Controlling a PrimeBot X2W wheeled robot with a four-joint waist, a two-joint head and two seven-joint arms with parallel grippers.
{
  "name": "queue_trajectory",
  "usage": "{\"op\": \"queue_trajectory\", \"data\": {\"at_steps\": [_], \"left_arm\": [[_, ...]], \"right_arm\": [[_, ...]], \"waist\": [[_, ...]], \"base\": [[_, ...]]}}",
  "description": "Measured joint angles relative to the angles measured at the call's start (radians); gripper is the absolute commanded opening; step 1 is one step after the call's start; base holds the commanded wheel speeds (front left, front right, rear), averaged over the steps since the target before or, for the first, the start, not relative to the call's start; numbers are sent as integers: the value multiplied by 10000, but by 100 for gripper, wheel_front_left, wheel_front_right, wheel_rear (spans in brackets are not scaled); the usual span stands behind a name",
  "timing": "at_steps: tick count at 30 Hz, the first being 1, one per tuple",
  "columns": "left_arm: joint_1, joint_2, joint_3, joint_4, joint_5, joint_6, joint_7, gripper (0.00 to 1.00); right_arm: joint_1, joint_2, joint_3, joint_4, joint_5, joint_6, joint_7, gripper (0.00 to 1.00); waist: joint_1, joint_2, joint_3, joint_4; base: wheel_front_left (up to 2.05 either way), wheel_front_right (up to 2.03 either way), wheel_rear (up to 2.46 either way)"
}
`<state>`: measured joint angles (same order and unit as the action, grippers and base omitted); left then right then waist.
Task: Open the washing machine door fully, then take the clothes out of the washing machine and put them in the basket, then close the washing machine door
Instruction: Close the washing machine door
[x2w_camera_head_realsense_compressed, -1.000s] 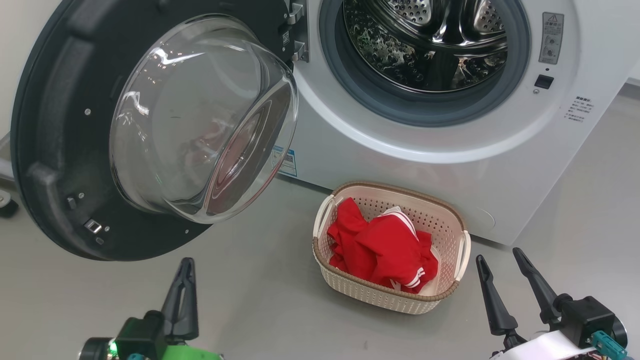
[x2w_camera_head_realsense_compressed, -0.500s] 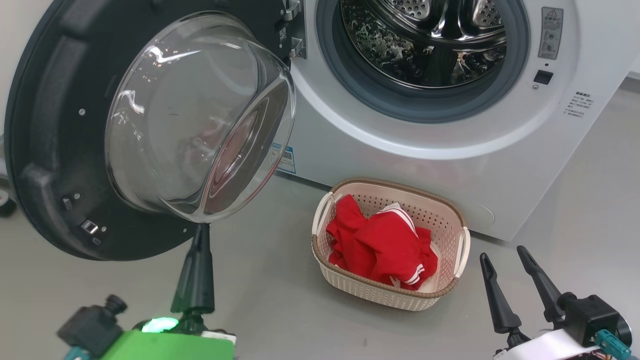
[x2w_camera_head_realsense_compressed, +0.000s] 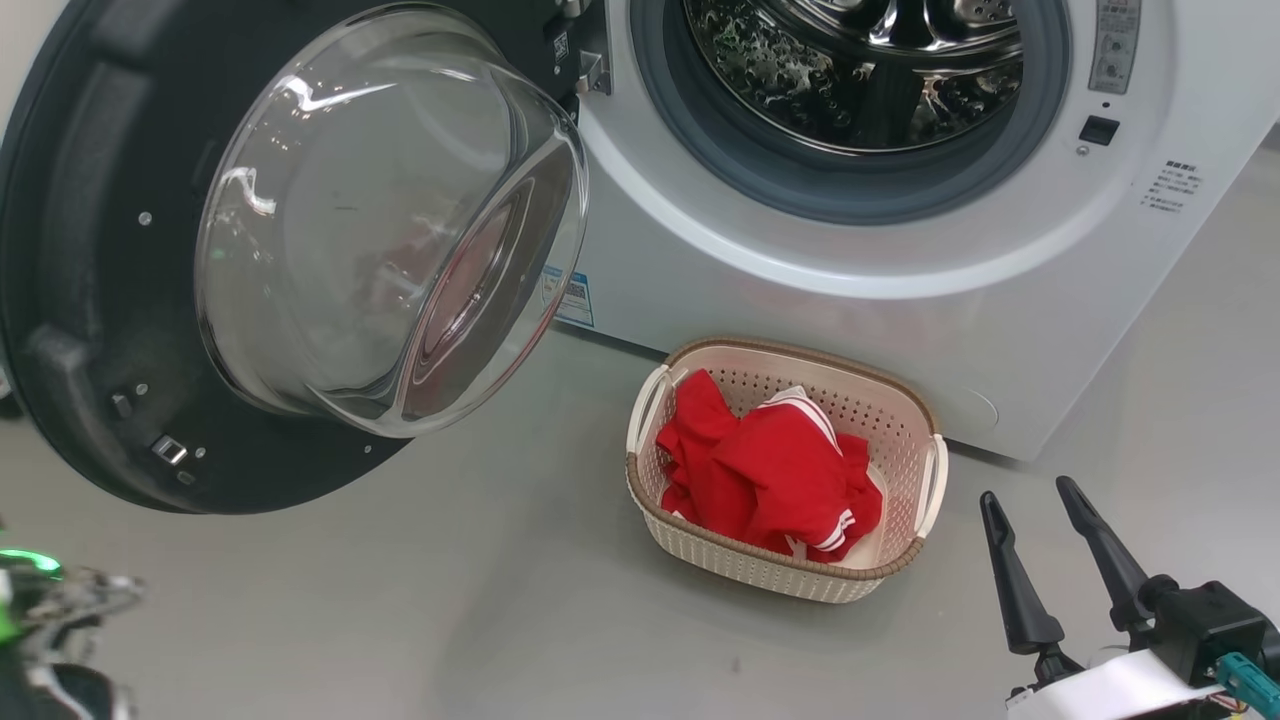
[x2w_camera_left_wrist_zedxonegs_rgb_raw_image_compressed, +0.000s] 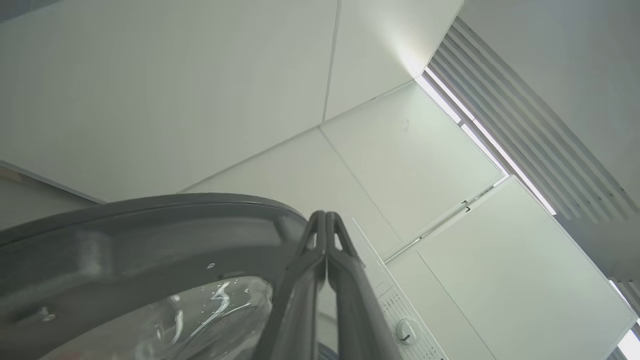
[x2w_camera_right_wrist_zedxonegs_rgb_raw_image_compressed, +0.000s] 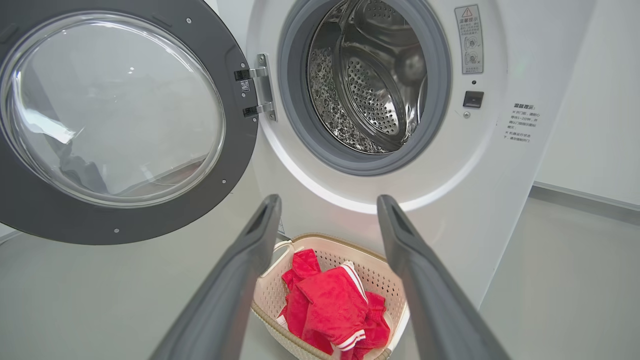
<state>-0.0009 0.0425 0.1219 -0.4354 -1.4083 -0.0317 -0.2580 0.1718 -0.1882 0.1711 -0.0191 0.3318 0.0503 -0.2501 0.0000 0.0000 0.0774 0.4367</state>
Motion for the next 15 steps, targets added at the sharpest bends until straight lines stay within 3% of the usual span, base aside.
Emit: {"op": "queue_trajectory", "data": {"at_steps": [8,12,15], "left_arm": [[-1174,-125,2006,763,-621,56,-2,0],[-1691,-159,2571,1572,-631,320,-29,0],[-1984,184,2690,2337,-686,688,-29,0]], "right_arm": [[-9,-165,-84,-194,0,15,84,100],[-20,-270,-88,-236,2,67,88,100],[-47,-318,-90,-244,4,100,171,100]], "waist": [[0,0,332,-49],[1,0,461,-121],[0,0,531,-197]], "base": [[0,0,0],[0,0,0],[0,0,0]]}}
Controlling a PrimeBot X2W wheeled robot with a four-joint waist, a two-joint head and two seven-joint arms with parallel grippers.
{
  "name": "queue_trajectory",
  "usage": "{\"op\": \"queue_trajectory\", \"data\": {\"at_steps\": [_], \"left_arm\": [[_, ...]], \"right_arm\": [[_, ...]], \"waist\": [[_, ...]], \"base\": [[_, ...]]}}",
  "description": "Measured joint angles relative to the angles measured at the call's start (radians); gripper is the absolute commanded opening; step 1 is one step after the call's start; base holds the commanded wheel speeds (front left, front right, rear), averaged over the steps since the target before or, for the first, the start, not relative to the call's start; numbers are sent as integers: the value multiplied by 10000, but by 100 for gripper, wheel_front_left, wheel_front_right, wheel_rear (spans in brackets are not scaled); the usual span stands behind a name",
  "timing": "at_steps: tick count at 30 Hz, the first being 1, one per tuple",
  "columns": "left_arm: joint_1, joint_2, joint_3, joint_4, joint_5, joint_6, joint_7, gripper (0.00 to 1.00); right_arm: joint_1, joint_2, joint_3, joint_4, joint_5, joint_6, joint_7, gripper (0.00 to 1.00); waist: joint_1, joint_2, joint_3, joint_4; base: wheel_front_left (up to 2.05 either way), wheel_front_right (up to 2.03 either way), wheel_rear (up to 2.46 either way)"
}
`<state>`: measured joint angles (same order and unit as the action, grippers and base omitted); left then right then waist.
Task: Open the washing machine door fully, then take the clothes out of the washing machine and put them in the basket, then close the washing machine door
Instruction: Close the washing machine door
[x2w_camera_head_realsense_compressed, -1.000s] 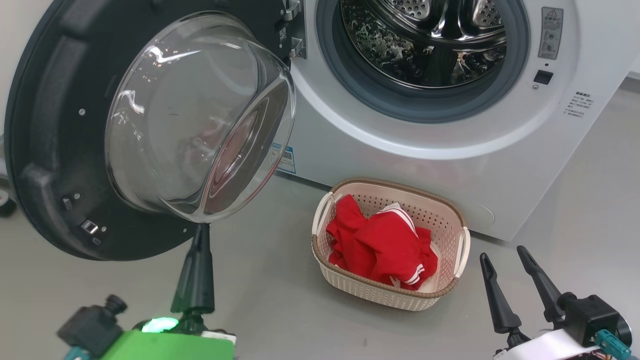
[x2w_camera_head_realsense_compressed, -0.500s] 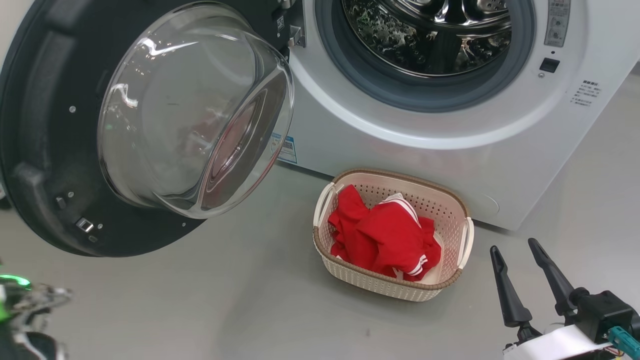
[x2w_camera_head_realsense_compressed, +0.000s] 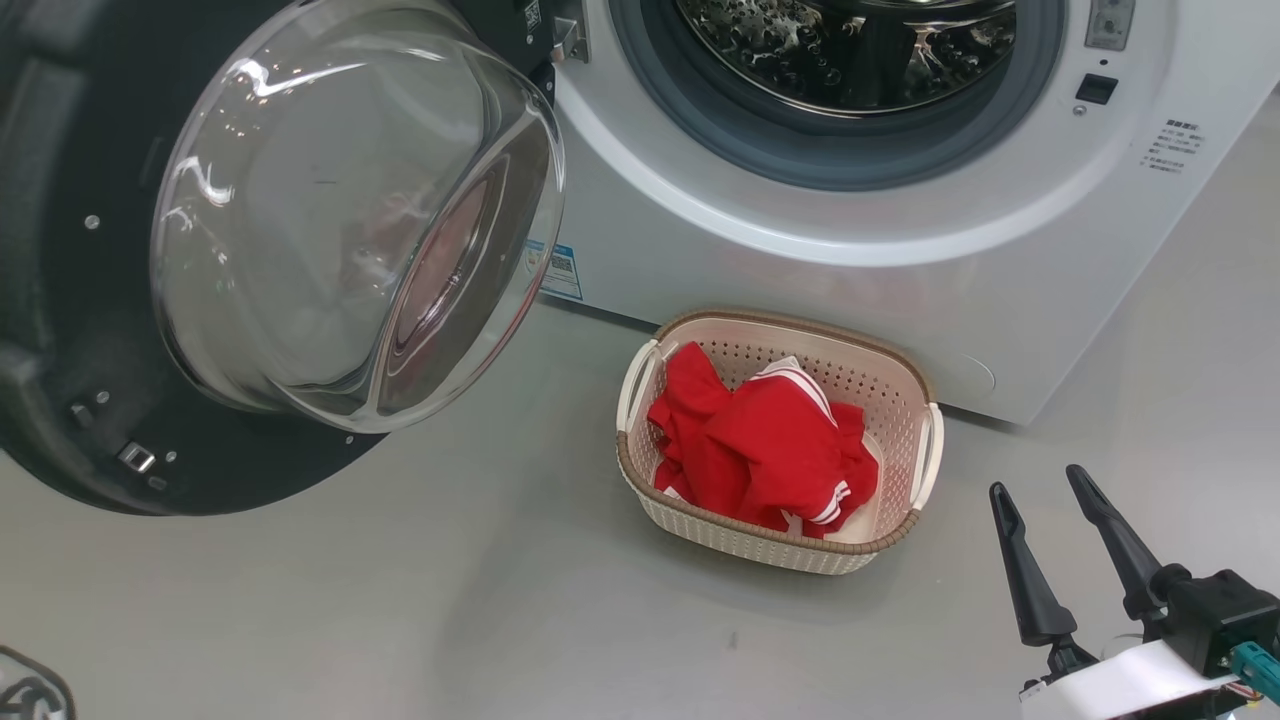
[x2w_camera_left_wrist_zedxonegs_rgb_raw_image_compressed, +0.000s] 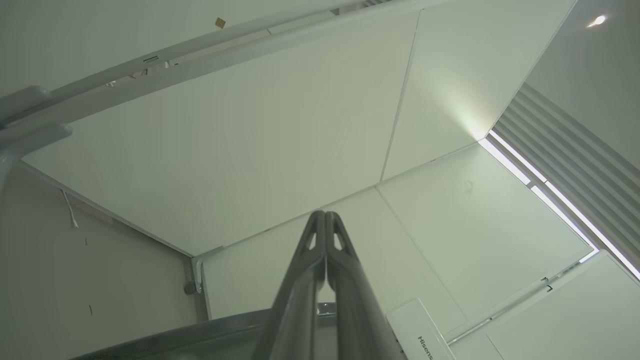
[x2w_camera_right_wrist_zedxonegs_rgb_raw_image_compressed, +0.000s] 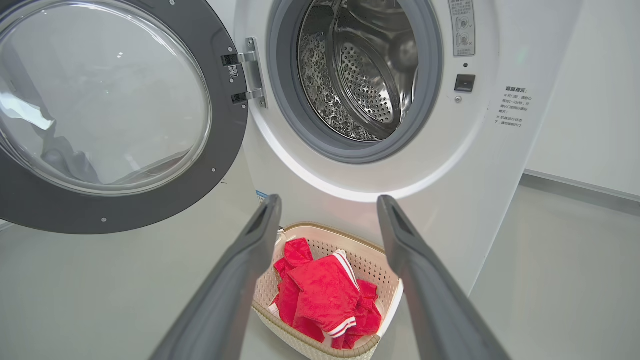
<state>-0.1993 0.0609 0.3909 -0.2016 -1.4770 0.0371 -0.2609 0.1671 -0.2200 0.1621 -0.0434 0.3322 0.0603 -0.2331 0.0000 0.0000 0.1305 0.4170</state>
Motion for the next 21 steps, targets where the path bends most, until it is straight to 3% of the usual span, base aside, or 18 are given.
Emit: {"op": "queue_trajectory", "data": {"at_steps": [7,15,21], "left_arm": [[-285,974,-107,1749,12,667,458,0],[-314,1820,-882,3156,343,815,1478,0],[-542,1902,-1106,3695,334,817,1916,0]], "right_arm": [[-96,-48,25,-42,27,90,61,100],[-149,-178,-2,-102,100,105,117,100],[-150,-263,-127,-105,203,107,119,100]], "waist": [[0,0,123,-216],[0,0,293,-436],[0,0,375,-480]], "base": [[0,0,0],[0,0,0],[0,0,0]]}}
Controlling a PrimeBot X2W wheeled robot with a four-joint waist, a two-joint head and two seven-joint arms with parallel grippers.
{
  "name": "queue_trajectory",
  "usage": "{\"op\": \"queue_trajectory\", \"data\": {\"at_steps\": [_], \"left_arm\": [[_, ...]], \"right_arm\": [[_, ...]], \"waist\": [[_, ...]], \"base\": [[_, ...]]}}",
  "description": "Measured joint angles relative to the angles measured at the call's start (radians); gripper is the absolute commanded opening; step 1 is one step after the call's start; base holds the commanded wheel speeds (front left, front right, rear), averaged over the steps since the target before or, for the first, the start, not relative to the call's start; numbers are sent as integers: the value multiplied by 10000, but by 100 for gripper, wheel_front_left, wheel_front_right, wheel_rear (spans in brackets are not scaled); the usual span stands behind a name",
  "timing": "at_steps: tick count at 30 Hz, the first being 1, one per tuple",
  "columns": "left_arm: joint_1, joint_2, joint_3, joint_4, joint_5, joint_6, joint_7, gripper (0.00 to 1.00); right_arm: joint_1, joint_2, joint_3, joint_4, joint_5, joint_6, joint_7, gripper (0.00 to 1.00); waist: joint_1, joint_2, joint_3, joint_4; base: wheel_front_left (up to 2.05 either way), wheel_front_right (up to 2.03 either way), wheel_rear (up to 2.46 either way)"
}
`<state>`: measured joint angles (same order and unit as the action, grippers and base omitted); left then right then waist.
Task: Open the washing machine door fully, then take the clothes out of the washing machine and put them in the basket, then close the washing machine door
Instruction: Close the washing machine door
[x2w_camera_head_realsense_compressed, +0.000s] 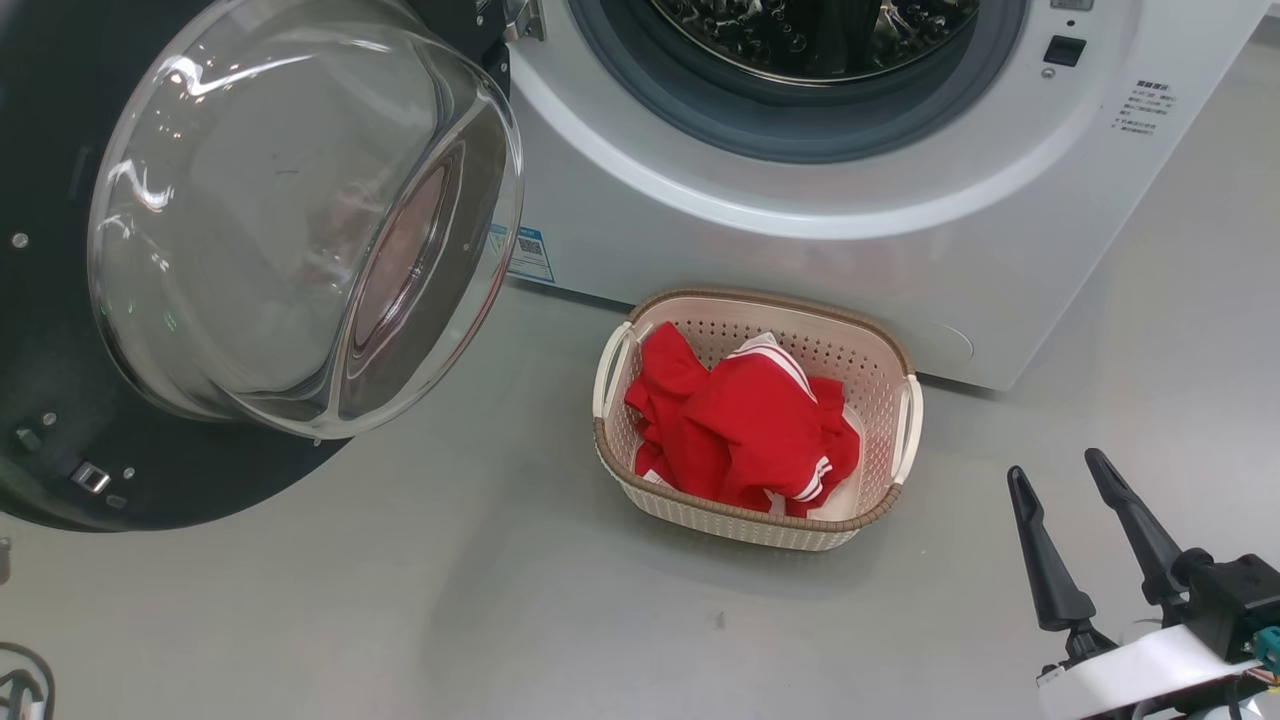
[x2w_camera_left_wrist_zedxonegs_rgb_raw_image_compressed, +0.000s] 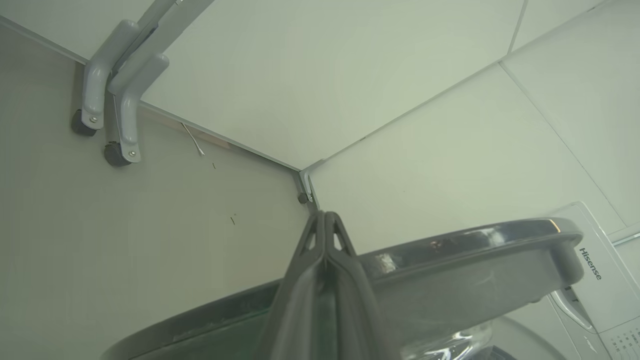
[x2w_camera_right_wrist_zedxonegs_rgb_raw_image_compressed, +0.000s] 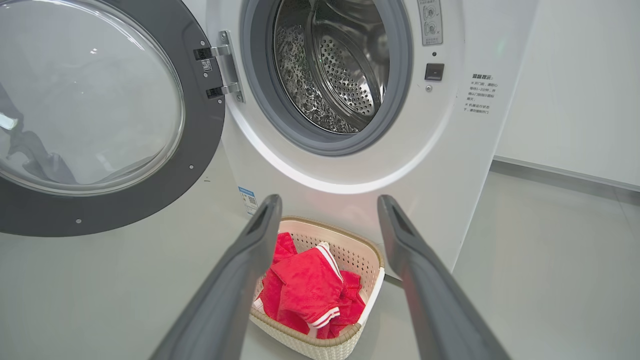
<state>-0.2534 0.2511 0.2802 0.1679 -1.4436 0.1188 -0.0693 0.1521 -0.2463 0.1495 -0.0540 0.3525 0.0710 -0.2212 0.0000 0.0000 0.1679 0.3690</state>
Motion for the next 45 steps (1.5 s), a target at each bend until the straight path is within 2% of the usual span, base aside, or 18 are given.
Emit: {"op": "queue_trajectory", "data": {"at_steps": [15,32,37,45], "left_arm": [[-181,368,-205,403,-656,-38,1480,0],[306,602,-286,21,-2161,-1306,3545,0],[561,571,-596,-242,-2535,-1720,4282,0],[921,334,-1057,-679,-2903,-2038,5051,0]], "right_arm": [[2,-104,-84,-48,63,65,15,100],[7,-245,-123,-136,67,69,104,100],[6,-249,-113,-167,67,69,105,100],[5,-247,-113,-217,67,69,105,100]], "waist": [[0,0,108,164],[0,0,172,352],[0,0,185,375],[0,0,196,337]], "base": [[0,0,0],[0,0,0],[0,0,0],[0,0,0]]}}
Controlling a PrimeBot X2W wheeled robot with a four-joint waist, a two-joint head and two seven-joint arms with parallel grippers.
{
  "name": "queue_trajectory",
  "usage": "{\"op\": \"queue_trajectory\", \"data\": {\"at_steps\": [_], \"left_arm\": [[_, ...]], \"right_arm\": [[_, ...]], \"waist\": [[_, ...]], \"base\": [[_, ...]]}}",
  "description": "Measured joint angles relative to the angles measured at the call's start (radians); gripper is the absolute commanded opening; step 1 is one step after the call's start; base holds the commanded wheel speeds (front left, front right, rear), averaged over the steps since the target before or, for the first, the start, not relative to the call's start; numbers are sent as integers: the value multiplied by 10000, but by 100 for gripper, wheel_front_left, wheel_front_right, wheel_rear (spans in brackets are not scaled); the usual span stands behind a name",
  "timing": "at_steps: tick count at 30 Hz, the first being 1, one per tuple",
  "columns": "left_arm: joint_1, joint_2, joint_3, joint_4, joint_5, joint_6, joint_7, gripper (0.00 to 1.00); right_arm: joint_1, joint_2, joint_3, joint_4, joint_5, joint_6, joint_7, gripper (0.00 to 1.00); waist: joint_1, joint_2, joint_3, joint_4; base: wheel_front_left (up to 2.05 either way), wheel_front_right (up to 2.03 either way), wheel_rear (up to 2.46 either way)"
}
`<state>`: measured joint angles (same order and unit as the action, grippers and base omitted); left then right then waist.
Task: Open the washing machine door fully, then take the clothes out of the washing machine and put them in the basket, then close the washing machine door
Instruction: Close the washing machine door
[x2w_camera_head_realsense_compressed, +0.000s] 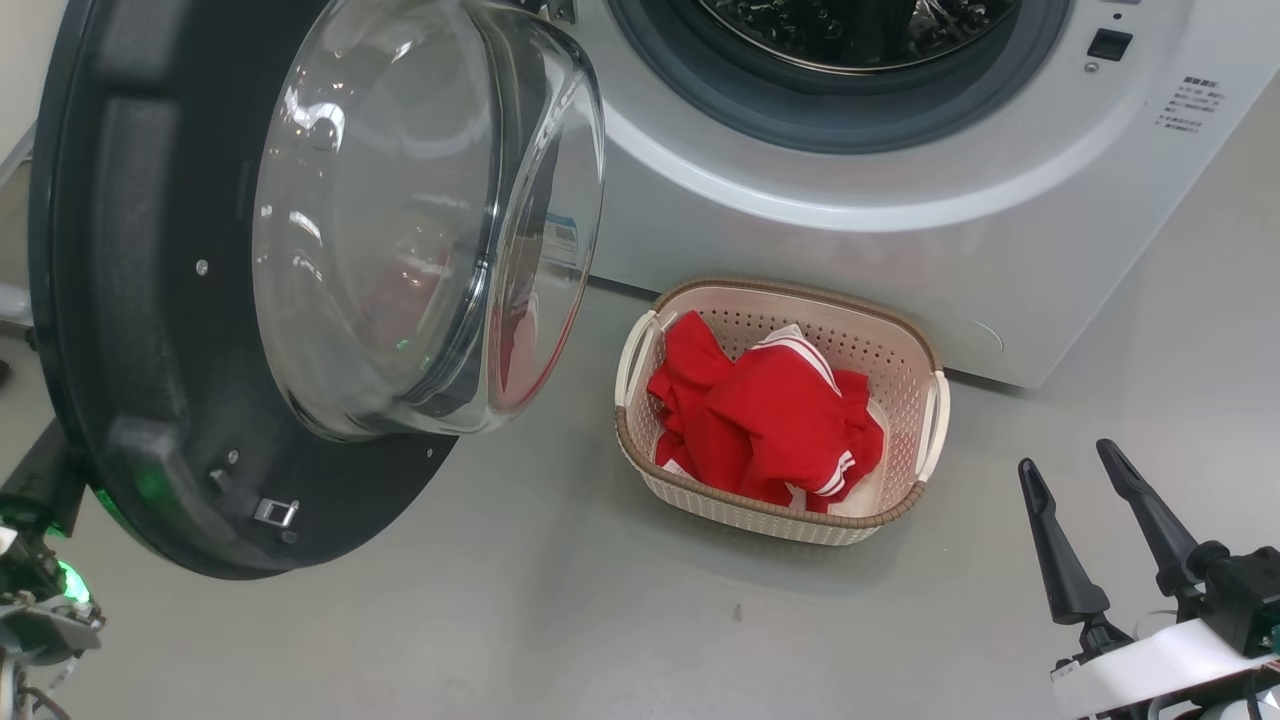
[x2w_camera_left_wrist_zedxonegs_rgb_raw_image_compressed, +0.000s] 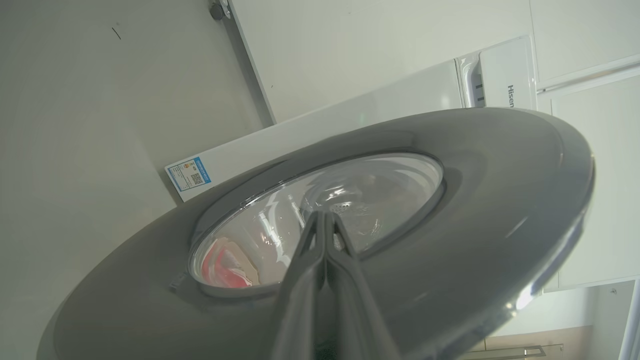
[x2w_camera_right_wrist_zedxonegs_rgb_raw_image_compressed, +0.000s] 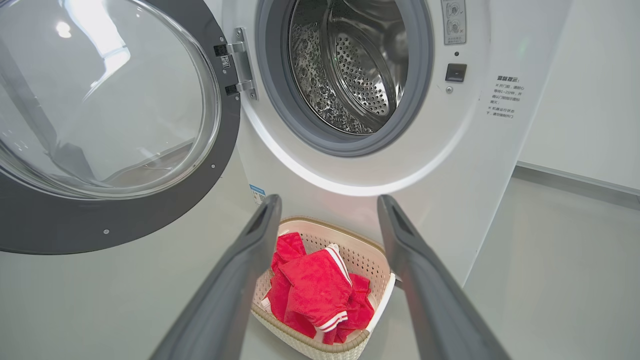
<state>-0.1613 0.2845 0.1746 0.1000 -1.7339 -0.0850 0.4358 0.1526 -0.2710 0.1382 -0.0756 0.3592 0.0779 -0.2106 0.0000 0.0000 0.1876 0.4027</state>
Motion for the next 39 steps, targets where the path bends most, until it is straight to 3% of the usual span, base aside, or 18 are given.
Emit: {"op": "queue_trajectory", "data": {"at_steps": [16,28,39], "left_arm": [[965,-654,-777,-1421,-320,-316,836,0],[1419,-1480,-1429,-2073,-232,-349,903,0],[1442,-1758,-1825,-2295,341,-349,825,0]], "right_arm": [[-318,150,56,-155,92,2,-15,100],[-641,410,167,42,188,31,-121,100],[-921,577,301,314,278,100,-173,100]], "waist": [[0,0,192,-600],[0,0,266,-1498],[0,0,292,-2444]], "base": [[0,0,0],[0,0,0],[0,0,0]]}}
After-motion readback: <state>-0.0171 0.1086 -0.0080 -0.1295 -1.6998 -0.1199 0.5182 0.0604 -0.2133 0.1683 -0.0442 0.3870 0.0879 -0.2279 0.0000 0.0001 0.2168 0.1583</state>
